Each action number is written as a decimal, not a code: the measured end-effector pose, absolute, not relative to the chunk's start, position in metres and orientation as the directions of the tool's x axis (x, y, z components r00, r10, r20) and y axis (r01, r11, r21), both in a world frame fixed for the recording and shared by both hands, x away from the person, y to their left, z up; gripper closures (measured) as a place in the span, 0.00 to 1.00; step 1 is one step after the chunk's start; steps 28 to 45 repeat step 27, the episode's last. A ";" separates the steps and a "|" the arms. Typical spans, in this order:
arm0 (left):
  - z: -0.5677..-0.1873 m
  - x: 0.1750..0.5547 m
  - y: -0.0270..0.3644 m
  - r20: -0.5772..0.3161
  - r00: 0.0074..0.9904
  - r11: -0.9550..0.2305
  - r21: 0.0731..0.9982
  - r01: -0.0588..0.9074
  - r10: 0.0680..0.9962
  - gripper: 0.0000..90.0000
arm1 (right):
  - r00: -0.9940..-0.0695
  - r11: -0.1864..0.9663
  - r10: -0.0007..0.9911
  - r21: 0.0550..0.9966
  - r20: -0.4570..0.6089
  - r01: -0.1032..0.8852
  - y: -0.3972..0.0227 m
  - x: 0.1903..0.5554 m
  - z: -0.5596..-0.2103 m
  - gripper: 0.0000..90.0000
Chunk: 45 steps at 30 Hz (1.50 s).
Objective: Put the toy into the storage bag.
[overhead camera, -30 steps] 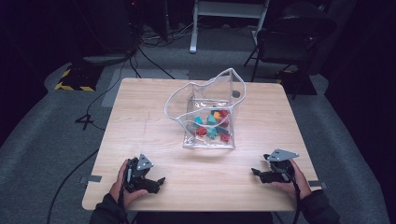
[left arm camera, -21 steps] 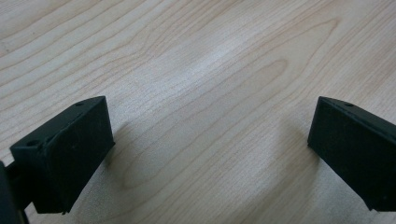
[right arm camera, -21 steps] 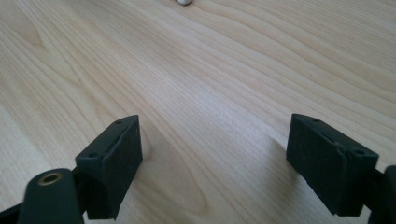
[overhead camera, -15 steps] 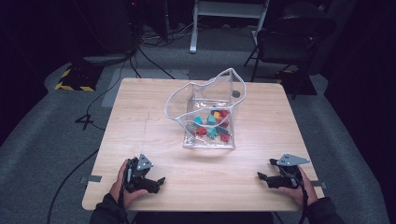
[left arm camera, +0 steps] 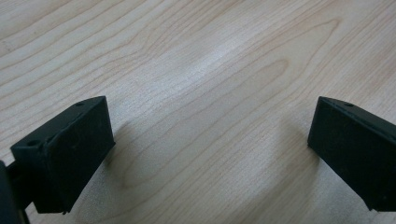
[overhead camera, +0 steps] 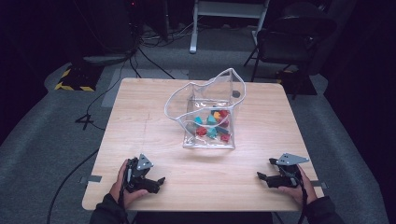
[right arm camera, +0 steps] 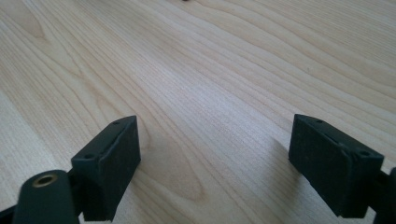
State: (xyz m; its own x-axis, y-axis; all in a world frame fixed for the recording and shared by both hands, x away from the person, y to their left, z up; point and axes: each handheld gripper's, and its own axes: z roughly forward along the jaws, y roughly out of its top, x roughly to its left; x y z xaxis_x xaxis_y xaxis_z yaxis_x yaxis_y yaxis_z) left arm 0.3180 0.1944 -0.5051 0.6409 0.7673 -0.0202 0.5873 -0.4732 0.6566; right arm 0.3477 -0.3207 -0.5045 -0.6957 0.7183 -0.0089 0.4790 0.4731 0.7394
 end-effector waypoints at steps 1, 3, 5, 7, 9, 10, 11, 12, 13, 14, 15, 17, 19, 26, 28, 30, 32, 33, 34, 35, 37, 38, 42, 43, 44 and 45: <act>-0.505 0.318 0.194 -0.020 0.641 -0.473 0.657 0.587 0.768 0.00 | -0.696 0.473 0.718 0.740 -0.009 0.479 -0.321 0.348 -0.504 0.19; -0.505 0.318 0.194 -0.020 0.640 -0.473 0.657 0.588 0.768 0.00 | -0.696 0.473 0.718 0.739 -0.009 0.479 -0.321 0.348 -0.504 0.19; -0.505 0.318 0.194 -0.021 0.640 -0.473 0.657 0.588 0.768 0.00 | -0.696 0.473 0.718 0.739 -0.009 0.479 -0.321 0.348 -0.504 0.19; -0.505 0.318 0.194 -0.021 0.640 -0.473 0.657 0.588 0.768 0.00 | -0.696 0.473 0.718 0.739 -0.009 0.479 -0.321 0.348 -0.504 0.19; -0.505 0.318 0.194 -0.021 0.641 -0.473 0.657 0.588 0.768 0.00 | -0.696 0.473 0.718 0.739 -0.007 0.479 -0.321 0.348 -0.504 0.19; -0.505 0.318 0.194 -0.021 0.641 -0.473 0.657 0.588 0.768 0.00 | -0.697 0.473 0.717 0.739 -0.008 0.479 -0.321 0.348 -0.504 0.18; -0.505 0.318 0.194 -0.021 0.641 -0.473 0.657 0.587 0.767 0.00 | -0.697 0.474 0.717 0.739 -0.009 0.478 -0.321 0.348 -0.504 0.18; -0.505 0.318 0.194 -0.024 0.640 -0.471 0.657 0.589 0.768 0.00 | -0.697 0.475 0.717 0.739 -0.009 0.478 -0.320 0.348 -0.504 0.18; -0.505 0.319 0.194 -0.021 0.641 -0.472 0.657 0.587 0.768 0.00 | -0.698 0.474 0.716 0.739 -0.008 0.478 -0.320 0.348 -0.504 0.18; -0.505 0.319 0.194 -0.021 0.640 -0.472 0.658 0.588 0.768 0.00 | -0.698 0.474 0.716 0.739 -0.007 0.479 -0.320 0.348 -0.504 0.18; -0.505 0.319 0.194 -0.022 0.641 -0.473 0.656 0.588 0.767 0.00 | -0.698 0.473 0.717 0.739 -0.007 0.479 -0.320 0.349 -0.504 0.18; -0.505 0.319 0.194 -0.022 0.640 -0.472 0.656 0.588 0.768 0.00 | -0.698 0.473 0.717 0.739 -0.006 0.480 -0.320 0.349 -0.504 0.18; -0.505 0.319 0.194 -0.022 0.639 -0.471 0.656 0.590 0.769 0.00 | -0.698 0.473 0.716 0.739 -0.005 0.480 -0.320 0.349 -0.504 0.18; -0.505 0.319 0.194 -0.022 0.638 -0.471 0.655 0.591 0.770 0.00 | -0.699 0.471 0.715 0.741 -0.002 0.479 -0.321 0.349 -0.504 0.19; -0.505 0.319 0.194 -0.021 0.639 -0.472 0.655 0.590 0.769 0.00 | -0.699 0.471 0.715 0.741 -0.002 0.479 -0.321 0.349 -0.504 0.18; -0.505 0.319 0.194 -0.021 0.639 -0.472 0.655 0.590 0.769 0.00 | -0.699 0.471 0.715 0.741 -0.002 0.479 -0.321 0.349 -0.504 0.18; -0.505 0.319 0.194 -0.021 0.639 -0.472 0.655 0.590 0.769 0.00 | -0.699 0.471 0.715 0.741 -0.002 0.479 -0.321 0.349 -0.504 0.18; -0.505 0.319 0.194 -0.021 0.639 -0.472 0.655 0.590 0.769 0.00 | -0.699 0.471 0.715 0.741 -0.002 0.479 -0.321 0.349 -0.504 0.18; -0.505 0.319 0.194 -0.021 0.639 -0.472 0.655 0.590 0.769 0.00 | -0.699 0.471 0.715 0.741 -0.002 0.479 -0.321 0.349 -0.504 0.18; -0.505 0.319 0.194 -0.021 0.639 -0.472 0.655 0.590 0.769 0.00 | -0.699 0.471 0.715 0.741 -0.002 0.479 -0.321 0.349 -0.504 0.18; -0.505 0.319 0.194 -0.021 0.639 -0.472 0.655 0.590 0.769 0.00 | -0.699 0.471 0.715 0.741 -0.002 0.479 -0.321 0.349 -0.504 0.18; -0.505 0.319 0.194 -0.021 0.639 -0.472 0.655 0.590 0.769 0.00 | -0.699 0.471 0.715 0.741 -0.002 0.479 -0.321 0.349 -0.504 0.18; -0.505 0.319 0.194 -0.021 0.639 -0.472 0.655 0.590 0.769 0.00 | -0.699 0.471 0.715 0.741 -0.002 0.479 -0.321 0.349 -0.504 0.18; -0.505 0.319 0.194 -0.021 0.639 -0.472 0.655 0.590 0.769 0.00 | -0.699 0.471 0.715 0.741 -0.002 0.479 -0.321 0.349 -0.504 0.18; -0.505 0.319 0.194 -0.021 0.639 -0.472 0.655 0.590 0.769 0.00 | -0.699 0.471 0.715 0.741 -0.002 0.479 -0.321 0.349 -0.504 0.18; -0.505 0.319 0.194 -0.021 0.639 -0.472 0.655 0.590 0.769 0.00 | -0.699 0.471 0.715 0.741 -0.002 0.479 -0.321 0.349 -0.504 0.18</act>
